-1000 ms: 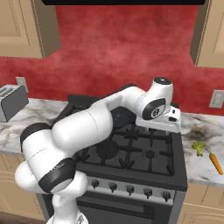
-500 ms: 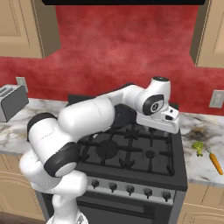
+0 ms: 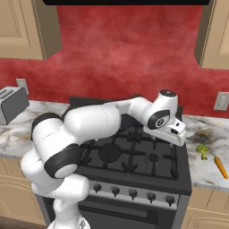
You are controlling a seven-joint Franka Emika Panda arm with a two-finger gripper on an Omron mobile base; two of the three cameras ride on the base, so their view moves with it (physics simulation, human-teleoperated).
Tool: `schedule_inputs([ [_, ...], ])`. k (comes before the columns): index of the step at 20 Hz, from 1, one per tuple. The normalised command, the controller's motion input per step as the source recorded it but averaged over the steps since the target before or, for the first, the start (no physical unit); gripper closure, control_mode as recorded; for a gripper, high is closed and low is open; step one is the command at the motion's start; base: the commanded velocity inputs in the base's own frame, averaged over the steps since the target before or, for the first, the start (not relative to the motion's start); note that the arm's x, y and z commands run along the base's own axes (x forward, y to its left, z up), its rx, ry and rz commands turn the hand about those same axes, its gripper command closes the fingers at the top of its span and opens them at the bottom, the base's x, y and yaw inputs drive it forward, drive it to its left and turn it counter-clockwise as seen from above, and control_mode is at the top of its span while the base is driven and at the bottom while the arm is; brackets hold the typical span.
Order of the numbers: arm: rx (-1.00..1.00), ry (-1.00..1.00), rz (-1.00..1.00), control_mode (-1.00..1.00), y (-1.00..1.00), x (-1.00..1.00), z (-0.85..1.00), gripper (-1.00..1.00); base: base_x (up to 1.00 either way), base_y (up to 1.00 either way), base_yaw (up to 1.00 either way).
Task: Put the carrot and broccoli in the pan. Then turn on the rear center burner and set the heat to medium.
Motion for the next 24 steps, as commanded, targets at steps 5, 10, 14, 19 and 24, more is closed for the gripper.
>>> schedule_inputs([
  [5,0.0,0.0,-0.07,-1.0,-0.37,0.34,-0.08,-1.0,0.0,0.0,0.0],
  [10,0.02,0.0,-0.02,-1.0,-0.69,0.36,0.0,-1.0,0.0,0.0,0.0],
  [14,0.06,-0.02,0.0,-1.0,-0.79,0.11,0.0,-1.0,0.0,0.0,0.0],
  [19,0.05,-0.06,0.04,-1.0,-0.51,0.0,0.0,-1.0,0.0,0.0,0.0],
  [24,0.02,-0.09,0.08,-1.0,-0.27,0.0,0.0,-1.0,0.0,0.0,0.0],
])
